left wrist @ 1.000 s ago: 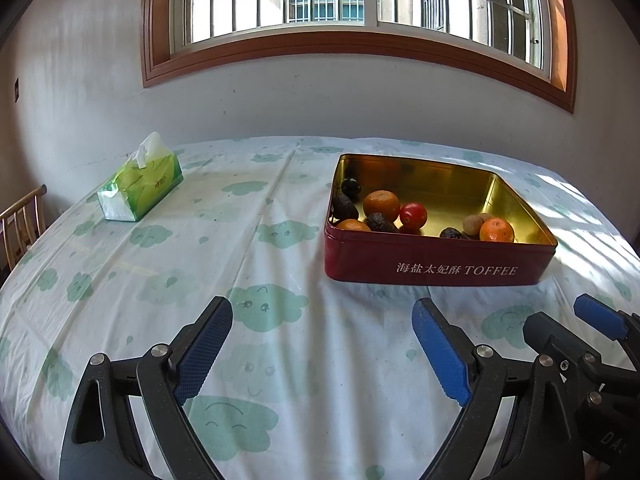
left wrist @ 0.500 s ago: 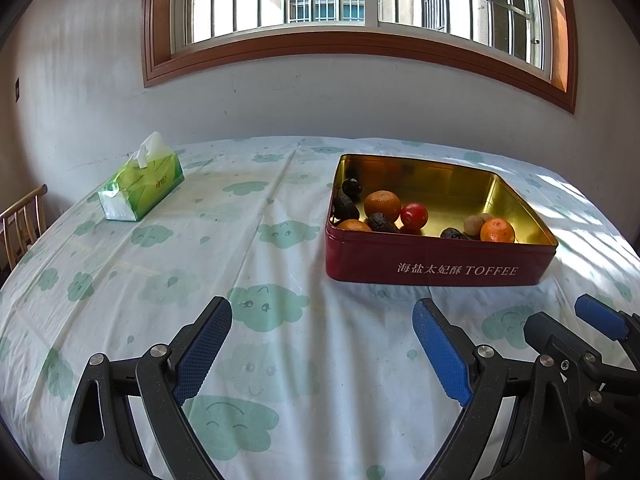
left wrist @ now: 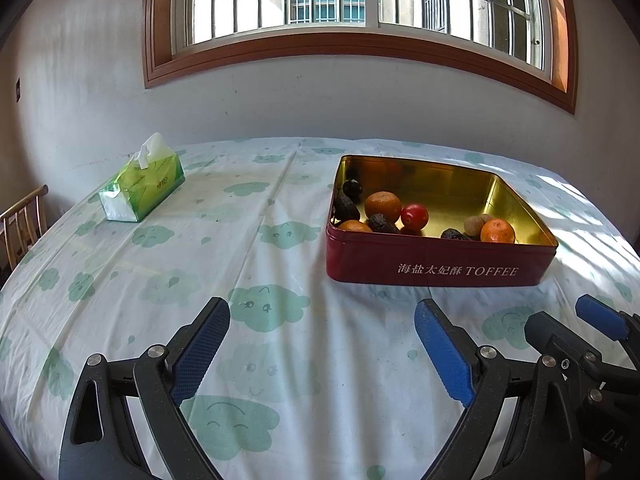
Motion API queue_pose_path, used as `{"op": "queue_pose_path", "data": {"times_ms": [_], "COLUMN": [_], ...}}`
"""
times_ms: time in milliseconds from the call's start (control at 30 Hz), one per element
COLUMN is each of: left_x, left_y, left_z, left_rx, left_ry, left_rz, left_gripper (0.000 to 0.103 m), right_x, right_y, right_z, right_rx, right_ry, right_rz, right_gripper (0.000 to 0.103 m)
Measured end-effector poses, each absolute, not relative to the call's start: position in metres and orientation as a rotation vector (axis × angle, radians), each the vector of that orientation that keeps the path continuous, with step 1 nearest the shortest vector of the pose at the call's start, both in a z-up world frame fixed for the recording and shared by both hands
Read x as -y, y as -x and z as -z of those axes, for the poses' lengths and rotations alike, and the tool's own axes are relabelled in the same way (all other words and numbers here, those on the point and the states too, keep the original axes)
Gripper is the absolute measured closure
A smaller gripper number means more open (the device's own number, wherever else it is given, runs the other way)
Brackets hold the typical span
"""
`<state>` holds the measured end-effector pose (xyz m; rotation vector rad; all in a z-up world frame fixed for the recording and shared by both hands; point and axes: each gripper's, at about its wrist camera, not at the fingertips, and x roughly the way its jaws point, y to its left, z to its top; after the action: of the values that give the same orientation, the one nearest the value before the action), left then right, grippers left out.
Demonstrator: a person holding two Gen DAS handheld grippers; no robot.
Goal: Organize fruits
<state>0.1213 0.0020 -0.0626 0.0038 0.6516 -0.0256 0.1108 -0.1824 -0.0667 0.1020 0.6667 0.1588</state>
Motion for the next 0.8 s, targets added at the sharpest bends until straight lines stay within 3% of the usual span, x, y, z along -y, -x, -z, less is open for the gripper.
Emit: {"op": "queue_pose_path", "data": {"times_ms": [800], "left_x": [-0.0019], "left_y": [-0.1210], "left_z": [0.0629], "left_rx": [-0.651], "left_ry": [-0.004], "left_rz": [0.026], "left_gripper": [0.007], "right_x": [0.1826], "right_y": [-0.1112], "right_z": [0.0670], "right_rx": [-0.666], "right_ry": [-0.103], "right_rz": [-0.158], "right_gripper": [0.022]}}
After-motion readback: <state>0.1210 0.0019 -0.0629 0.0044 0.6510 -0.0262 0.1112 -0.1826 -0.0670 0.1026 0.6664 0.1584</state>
